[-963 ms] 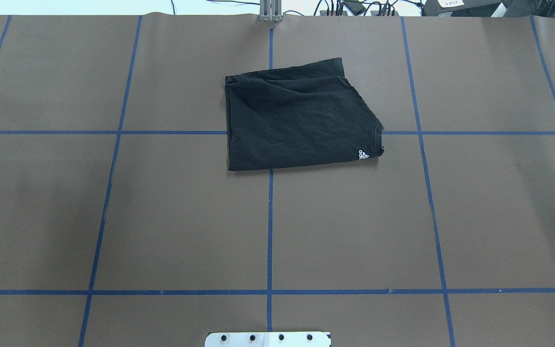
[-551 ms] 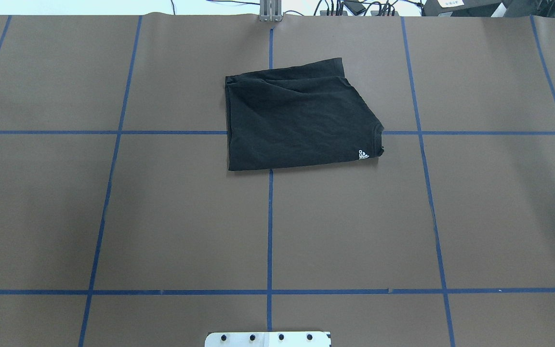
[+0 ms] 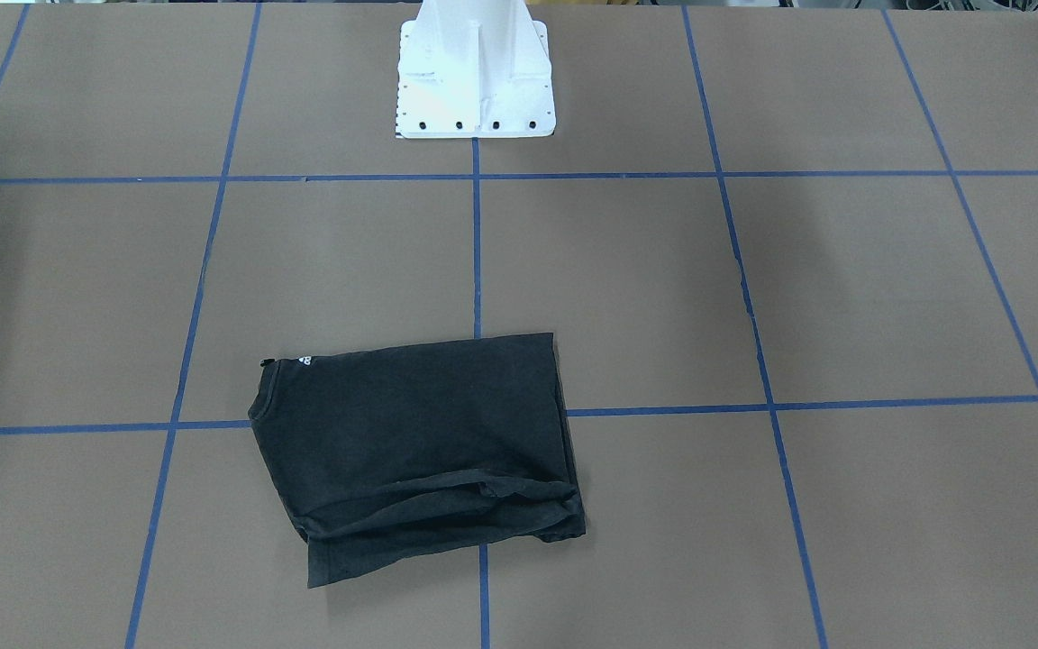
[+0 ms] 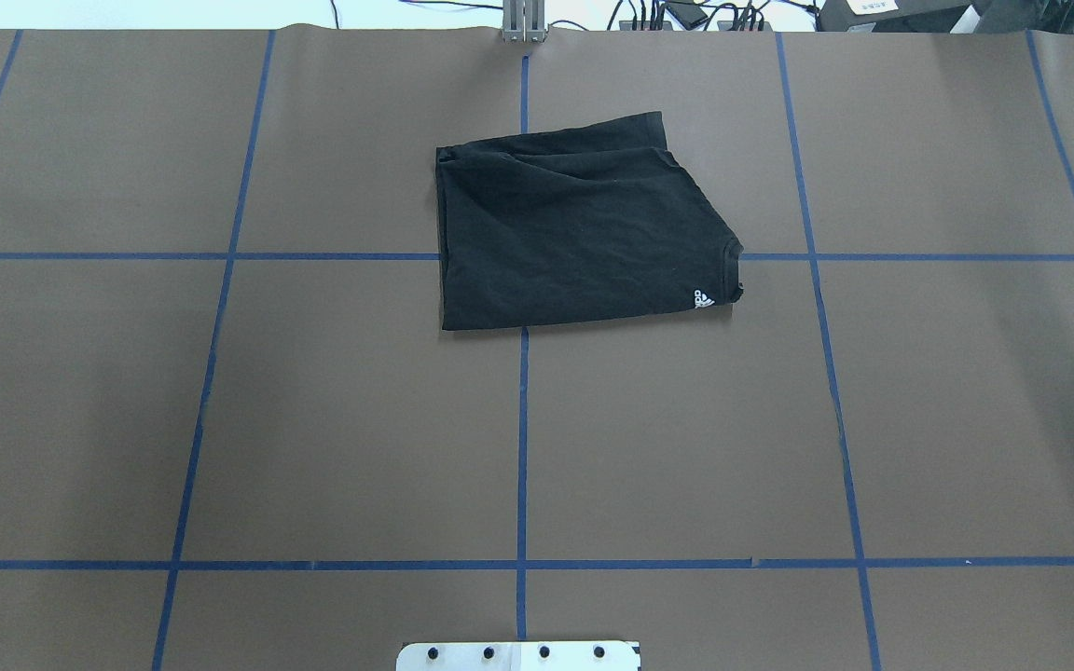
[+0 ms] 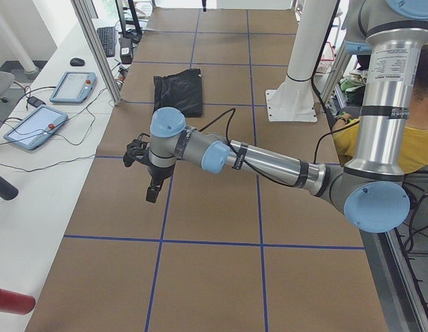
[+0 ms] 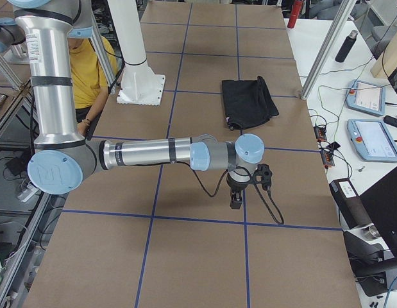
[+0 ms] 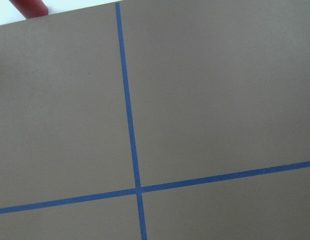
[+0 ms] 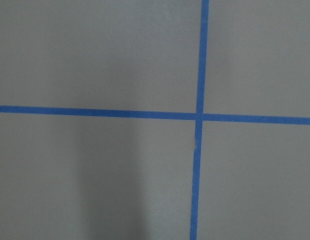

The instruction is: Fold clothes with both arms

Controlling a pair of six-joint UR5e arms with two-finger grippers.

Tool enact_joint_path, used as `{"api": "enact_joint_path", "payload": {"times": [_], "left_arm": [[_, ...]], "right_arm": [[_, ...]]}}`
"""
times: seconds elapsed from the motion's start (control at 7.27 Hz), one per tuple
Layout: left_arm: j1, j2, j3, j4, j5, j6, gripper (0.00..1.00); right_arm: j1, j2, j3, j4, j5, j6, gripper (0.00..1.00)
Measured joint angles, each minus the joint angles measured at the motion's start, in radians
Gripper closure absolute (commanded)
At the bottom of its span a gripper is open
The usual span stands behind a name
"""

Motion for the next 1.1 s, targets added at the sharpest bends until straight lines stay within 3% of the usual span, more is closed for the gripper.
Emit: {"api": "enact_joint_path", "payload": {"times": [0.55, 1.1], "left_arm": [[0.002, 0.012, -0.027, 0.07, -0.005, 0.002, 0.0], [0.01, 0.01, -0.021, 0.07, -0.009, 0.003, 0.0]], "right_arm": [[0.0, -0.083, 0.069, 0.0, -0.009, -0.001, 0.0], [-0.003, -0.087, 0.079, 0.012, 0.023, -0.002, 0.0]]}}
